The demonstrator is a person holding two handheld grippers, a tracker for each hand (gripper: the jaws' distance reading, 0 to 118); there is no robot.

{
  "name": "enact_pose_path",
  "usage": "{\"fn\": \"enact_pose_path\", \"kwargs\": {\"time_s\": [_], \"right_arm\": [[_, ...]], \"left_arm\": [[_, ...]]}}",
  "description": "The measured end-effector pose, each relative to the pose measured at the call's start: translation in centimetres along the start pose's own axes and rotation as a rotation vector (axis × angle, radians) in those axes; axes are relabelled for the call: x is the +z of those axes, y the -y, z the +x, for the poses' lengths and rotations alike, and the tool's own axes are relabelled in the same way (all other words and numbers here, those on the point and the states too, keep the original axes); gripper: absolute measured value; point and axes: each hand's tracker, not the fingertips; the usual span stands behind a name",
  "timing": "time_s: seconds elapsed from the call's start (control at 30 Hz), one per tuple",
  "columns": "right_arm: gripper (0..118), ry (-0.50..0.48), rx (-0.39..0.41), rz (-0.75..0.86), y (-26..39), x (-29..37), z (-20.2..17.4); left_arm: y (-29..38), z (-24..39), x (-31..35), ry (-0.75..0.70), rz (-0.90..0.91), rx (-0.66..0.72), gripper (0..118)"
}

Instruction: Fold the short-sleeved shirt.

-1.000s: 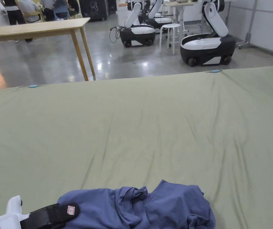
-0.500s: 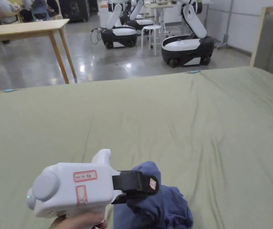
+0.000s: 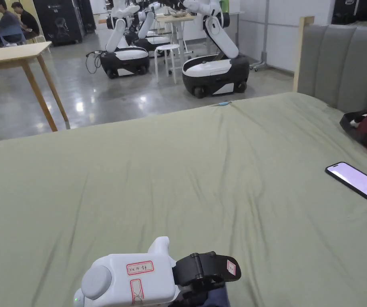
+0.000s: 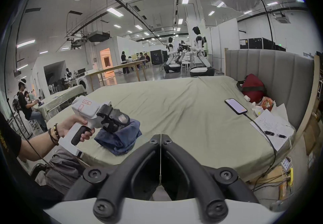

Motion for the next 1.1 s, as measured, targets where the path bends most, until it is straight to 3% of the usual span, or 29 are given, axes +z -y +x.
{"fn": "enact_pose_path", "kwargs": {"time_s": [0.17,0.27,0.3,0.37,0.4,0.47,0.57,0.73,0.87,0.93,1.1], "right_arm": [[1,-0.008,0.002,-0.005,0.0,-0.1,-0.4],[1,-0.019,0.013,-0.007,-0.2,-0.4,-0.7],[1,-0.020,0.015,-0.007,-0.3,-0.5,-0.9],[1,-0.031,0.015,-0.007,-0.5,-1.0,-1.0],[1,-0.037,0.014,-0.006,-0.5,-1.3,-1.0],[1,-0.058,0.018,-0.006,-0.7,-2.0,-1.3],[1,-0.078,0.036,-0.009,-1.1,-3.1,-1.9],[1,-0.097,0.062,0.000,-1.6,-3.5,-2.8],[1,-0.099,0.041,0.013,-1.5,-2.7,-2.6],[1,-0.088,0.034,0.013,-1.2,-2.3,-2.4],[1,-0.050,-0.004,0.000,-0.3,-1.3,-1.2]], "left_arm": [[-0.4,2.0,4.2,0.043,0.110,-0.024,99],[0.7,3.9,9.9,0.111,0.225,-0.117,94],[1.5,4.3,11.9,0.132,0.276,-0.149,81],[3.0,4.4,15.2,0.155,0.336,-0.190,5],[3.9,3.8,16.4,0.144,0.329,-0.161,0],[5.0,3.6,18.2,0.089,0.312,-0.129,0],[5.4,3.7,19.3,-0.052,0.306,-0.192,0],[2.6,5.0,11.5,0.036,0.202,-0.180,0],[-0.1,3.5,3.1,-0.114,0.019,-0.155,0],[-0.5,2.4,-0.7,-0.106,-0.056,-0.154,0],[-0.2,-0.1,-2.9,-0.338,-0.067,-0.132,0]]}}
